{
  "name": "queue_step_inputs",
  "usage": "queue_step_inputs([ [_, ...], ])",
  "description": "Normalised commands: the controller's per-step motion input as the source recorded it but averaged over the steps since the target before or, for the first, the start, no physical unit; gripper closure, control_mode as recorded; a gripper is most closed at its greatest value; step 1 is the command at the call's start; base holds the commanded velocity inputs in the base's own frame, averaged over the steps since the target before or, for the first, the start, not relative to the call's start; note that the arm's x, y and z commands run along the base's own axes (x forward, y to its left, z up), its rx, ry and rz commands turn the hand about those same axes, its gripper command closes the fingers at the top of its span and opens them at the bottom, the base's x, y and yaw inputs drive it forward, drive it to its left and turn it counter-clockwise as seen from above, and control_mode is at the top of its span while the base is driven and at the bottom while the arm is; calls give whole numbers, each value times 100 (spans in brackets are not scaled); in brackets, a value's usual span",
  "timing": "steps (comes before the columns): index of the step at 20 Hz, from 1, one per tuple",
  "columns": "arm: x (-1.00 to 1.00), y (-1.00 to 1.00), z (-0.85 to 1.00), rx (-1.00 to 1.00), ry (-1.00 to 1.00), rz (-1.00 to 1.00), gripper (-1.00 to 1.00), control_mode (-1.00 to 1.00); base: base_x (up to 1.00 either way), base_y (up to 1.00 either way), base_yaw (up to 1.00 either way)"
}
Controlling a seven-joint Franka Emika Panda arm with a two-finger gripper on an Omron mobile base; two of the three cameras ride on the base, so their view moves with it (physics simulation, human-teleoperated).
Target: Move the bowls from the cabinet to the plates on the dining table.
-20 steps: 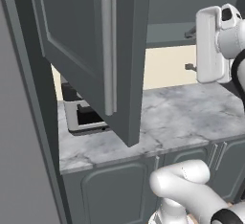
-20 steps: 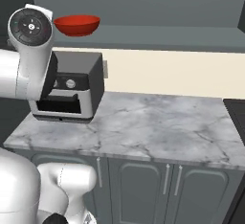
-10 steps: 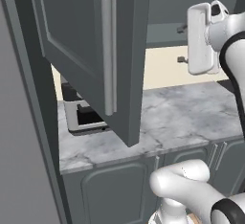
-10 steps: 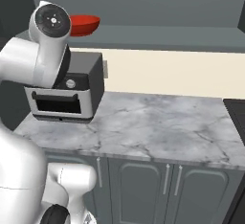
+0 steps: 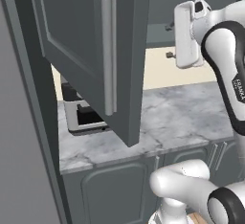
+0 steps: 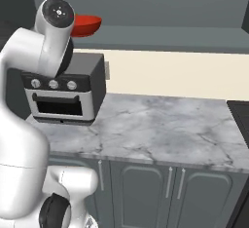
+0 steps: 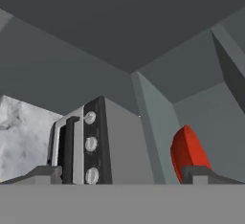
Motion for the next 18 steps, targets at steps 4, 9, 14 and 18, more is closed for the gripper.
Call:
queue_step_inputs([
  [4,40,7,0,0,3,0,-100,-100,0,0,0],
  [9,42,5,0,0,0,0,-100,-100,0,0,0],
  [14,41,7,0,0,0,0,-100,-100,0,0,0],
  [18,40,6,-3,0,-1,0,-100,-100,0,0,0],
])
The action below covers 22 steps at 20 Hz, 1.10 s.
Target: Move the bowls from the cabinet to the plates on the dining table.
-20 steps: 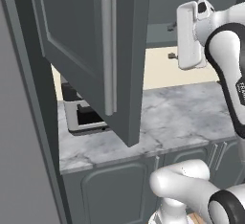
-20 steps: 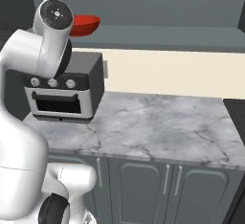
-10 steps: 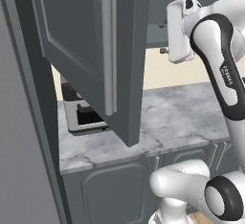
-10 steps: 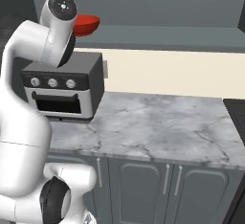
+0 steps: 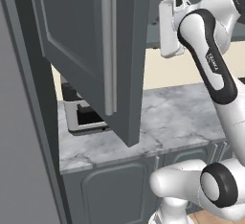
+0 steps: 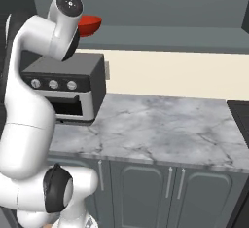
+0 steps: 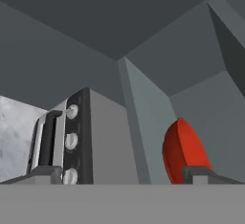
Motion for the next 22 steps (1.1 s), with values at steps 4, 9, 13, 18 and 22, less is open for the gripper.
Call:
queue_step_inputs([
  [4,42,1,-5,0,-1,0,-100,-100,0,0,0],
  [9,41,0,-4,-1,0,0,-100,-100,0,0,0],
  [13,42,0,-4,-1,0,0,-100,-100,0,0,0],
  [18,42,0,-4,-1,0,0,-100,-100,0,0,0],
  [22,40,3,-5,0,0,0,-100,-100,0,0,0],
])
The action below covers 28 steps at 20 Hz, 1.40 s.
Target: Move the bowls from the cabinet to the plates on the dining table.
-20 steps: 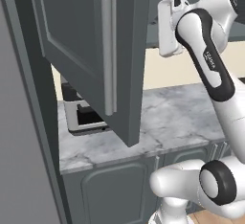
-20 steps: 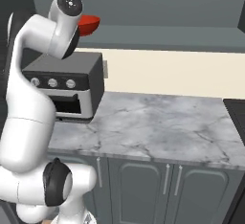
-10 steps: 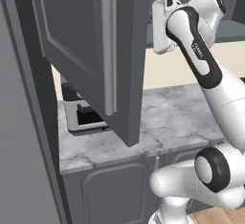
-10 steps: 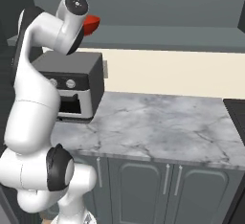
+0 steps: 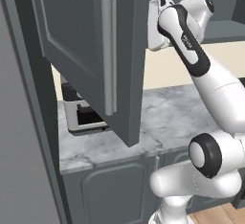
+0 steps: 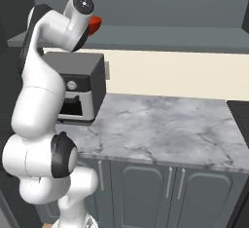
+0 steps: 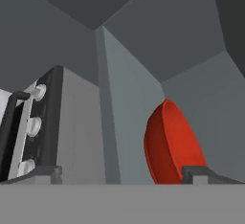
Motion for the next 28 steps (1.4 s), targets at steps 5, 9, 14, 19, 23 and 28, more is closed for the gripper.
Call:
queue_step_inputs([
  [5,39,5,-6,0,-1,0,-100,-100,0,0,0],
  [9,40,8,-6,0,0,0,-100,-100,0,0,0],
  [14,40,10,-7,-1,0,0,-100,-100,0,0,0],
  [19,41,9,-7,-1,0,0,-100,-100,0,0,0],
  [23,43,8,-1,0,0,0,-100,-100,0,0,0],
  [28,45,5,-1,0,0,0,-100,-100,0,0,0],
])
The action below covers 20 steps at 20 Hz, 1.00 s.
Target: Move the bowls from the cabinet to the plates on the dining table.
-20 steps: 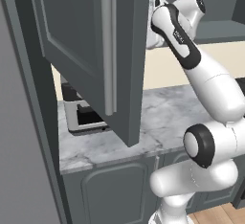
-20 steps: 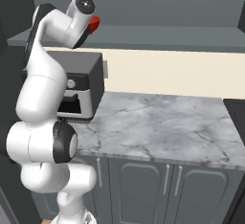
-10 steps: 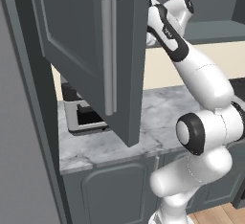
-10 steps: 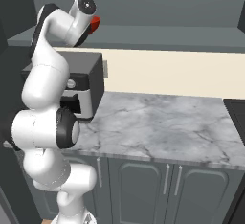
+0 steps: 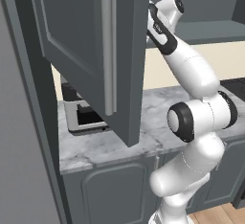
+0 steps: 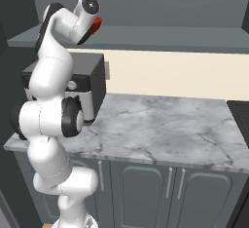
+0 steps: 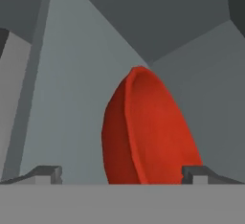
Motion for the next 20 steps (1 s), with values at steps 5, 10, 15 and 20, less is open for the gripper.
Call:
queue_step_inputs([
  [5,41,7,-4,0,0,0,-100,-100,0,0,0],
  [10,31,11,-7,0,0,0,-100,-100,0,0,0],
  [15,31,11,-7,0,0,0,-100,-100,0,0,0],
  [20,28,12,-9,0,0,0,100,-100,0,0,0],
])
